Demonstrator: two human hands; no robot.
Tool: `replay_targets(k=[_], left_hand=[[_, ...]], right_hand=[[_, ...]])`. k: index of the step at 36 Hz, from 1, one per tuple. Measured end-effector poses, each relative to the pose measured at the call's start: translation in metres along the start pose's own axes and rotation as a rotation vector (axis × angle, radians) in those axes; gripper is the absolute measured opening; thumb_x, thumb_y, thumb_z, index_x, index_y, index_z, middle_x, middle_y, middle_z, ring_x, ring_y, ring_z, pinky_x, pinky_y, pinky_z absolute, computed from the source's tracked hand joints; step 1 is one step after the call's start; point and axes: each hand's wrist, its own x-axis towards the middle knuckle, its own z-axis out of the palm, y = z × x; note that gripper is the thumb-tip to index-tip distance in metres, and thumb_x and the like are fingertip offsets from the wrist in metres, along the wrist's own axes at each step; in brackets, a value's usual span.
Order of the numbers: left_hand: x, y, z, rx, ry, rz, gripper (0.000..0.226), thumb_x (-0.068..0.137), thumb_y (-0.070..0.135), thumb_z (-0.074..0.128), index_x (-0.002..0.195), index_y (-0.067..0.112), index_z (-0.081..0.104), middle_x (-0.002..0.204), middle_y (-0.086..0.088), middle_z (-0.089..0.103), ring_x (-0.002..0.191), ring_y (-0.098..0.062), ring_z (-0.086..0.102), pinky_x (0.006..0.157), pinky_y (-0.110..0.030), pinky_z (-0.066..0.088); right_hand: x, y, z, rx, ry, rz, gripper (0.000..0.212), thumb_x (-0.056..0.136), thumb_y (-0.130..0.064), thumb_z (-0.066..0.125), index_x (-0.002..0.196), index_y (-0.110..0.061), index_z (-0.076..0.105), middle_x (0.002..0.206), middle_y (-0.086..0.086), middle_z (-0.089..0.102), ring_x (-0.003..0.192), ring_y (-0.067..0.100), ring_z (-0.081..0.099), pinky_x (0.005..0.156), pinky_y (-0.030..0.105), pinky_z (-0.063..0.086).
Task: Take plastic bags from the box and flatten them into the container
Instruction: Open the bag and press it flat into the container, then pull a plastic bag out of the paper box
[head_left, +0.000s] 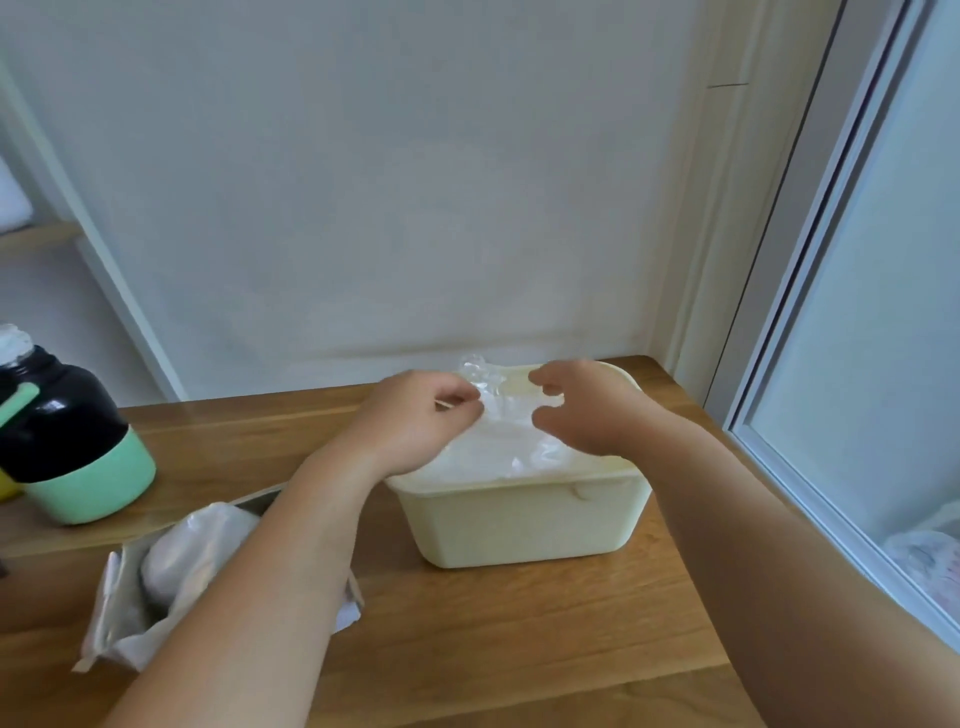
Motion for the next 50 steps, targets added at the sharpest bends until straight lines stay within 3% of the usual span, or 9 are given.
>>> replay_targets(k=[6, 13, 17, 22, 30, 39, 42, 46, 50], left_hand=[[-0.036, -0.020, -0.027, -0.103, 0.219, 0.016, 0.015, 0.094, 0.026, 0.061, 0.103, 0.028, 0.073, 0.093, 0.025, 0.066, 0.083, 0.016, 0.055, 0.066, 0.005, 0.035], [-0.090, -0.062, -0.055, 0.024, 0.216, -0.099, 0.015, 0.094, 0.025, 0.062, 0.103, 0.034, 0.069, 0.092, 0.027, 0.062, 0.083, 0.014, 0.055, 0.067, 0.000, 0.038], [-0.112, -0.079, -0.064, 0.226, 0.082, -0.224, 0.024, 0.090, 0.022, 0.063, 0.110, 0.033, 0.069, 0.107, 0.016, 0.067, 0.099, -0.005, 0.061, 0.088, -0.028, 0.050], [-0.123, -0.085, -0.061, 0.470, -0.044, -0.312, 0.010, 0.090, 0.027, 0.059, 0.095, 0.032, 0.066, 0.086, 0.008, 0.063, 0.077, -0.009, 0.058, 0.059, -0.025, 0.042], [-0.120, -0.100, -0.055, 0.587, 0.067, -0.252, 0.019, 0.096, 0.035, 0.053, 0.096, 0.034, 0.073, 0.082, 0.010, 0.064, 0.075, -0.010, 0.059, 0.057, -0.025, 0.043], [-0.121, -0.097, -0.050, -0.485, 0.715, -0.181, 0.017, 0.091, 0.021, 0.065, 0.091, 0.038, 0.070, 0.083, 0.027, 0.067, 0.083, 0.013, 0.062, 0.074, -0.008, 0.044], [-0.118, -0.090, -0.058, -0.931, 0.891, -0.195, 0.011, 0.092, 0.020, 0.064, 0.094, 0.029, 0.070, 0.101, 0.008, 0.073, 0.100, -0.004, 0.066, 0.093, -0.026, 0.051], [-0.117, -0.082, -0.069, -1.190, 0.902, -0.178, 0.009, 0.095, 0.025, 0.059, 0.097, 0.023, 0.067, 0.111, -0.008, 0.069, 0.111, -0.024, 0.064, 0.102, -0.043, 0.048], [-0.114, -0.075, -0.075, -1.304, 0.737, -0.110, 0.009, 0.094, 0.023, 0.058, 0.093, 0.019, 0.066, 0.097, -0.004, 0.072, 0.091, -0.016, 0.070, 0.077, -0.034, 0.056]], right_hand=[[-0.023, -0.049, 0.006, 0.173, 0.111, -0.195, 0.040, 0.093, -0.022, 0.054, 0.133, -0.021, 0.053, 0.125, -0.005, 0.059, 0.109, 0.009, 0.054, 0.077, 0.009, 0.030], [-0.033, -0.104, 0.053, 0.349, 0.073, -0.335, 0.032, 0.092, -0.018, 0.054, 0.123, -0.017, 0.060, 0.107, -0.009, 0.061, 0.089, 0.002, 0.052, 0.075, 0.011, 0.038], [-0.037, -0.128, 0.084, 0.346, 0.007, -0.387, 0.031, 0.090, -0.017, 0.055, 0.120, -0.017, 0.063, 0.108, -0.005, 0.064, 0.090, 0.005, 0.053, 0.080, 0.017, 0.041], [-0.038, -0.144, 0.110, 0.213, -0.143, -0.396, 0.038, 0.088, -0.010, 0.054, 0.124, -0.019, 0.059, 0.110, -0.001, 0.062, 0.095, 0.015, 0.056, 0.079, 0.023, 0.045], [-0.033, -0.142, 0.118, 0.203, -0.140, -0.386, 0.042, 0.088, -0.003, 0.051, 0.126, -0.019, 0.060, 0.095, -0.007, 0.055, 0.084, 0.009, 0.049, 0.067, 0.013, 0.037], [-0.037, -0.142, 0.111, 0.450, -0.199, -0.310, 0.060, 0.091, -0.052, 0.052, 0.141, -0.021, 0.039, 0.095, -0.011, 0.061, 0.086, 0.006, 0.058, 0.066, 0.017, 0.044], [-0.040, -0.142, 0.105, 0.510, -0.244, -0.292, 0.069, 0.088, -0.062, 0.045, 0.143, -0.021, 0.037, 0.107, -0.009, 0.056, 0.098, 0.007, 0.052, 0.068, 0.015, 0.037], [-0.041, -0.145, 0.098, 0.620, -0.209, -0.306, 0.064, 0.088, -0.054, 0.054, 0.142, -0.026, 0.036, 0.108, -0.015, 0.058, 0.098, 0.004, 0.056, 0.076, 0.018, 0.044], [-0.042, -0.146, 0.083, 0.768, -0.075, -0.376, 0.091, 0.079, -0.040, 0.072, 0.149, -0.033, 0.015, 0.131, -0.014, 0.041, 0.122, 0.012, 0.049, 0.098, 0.027, 0.043]])
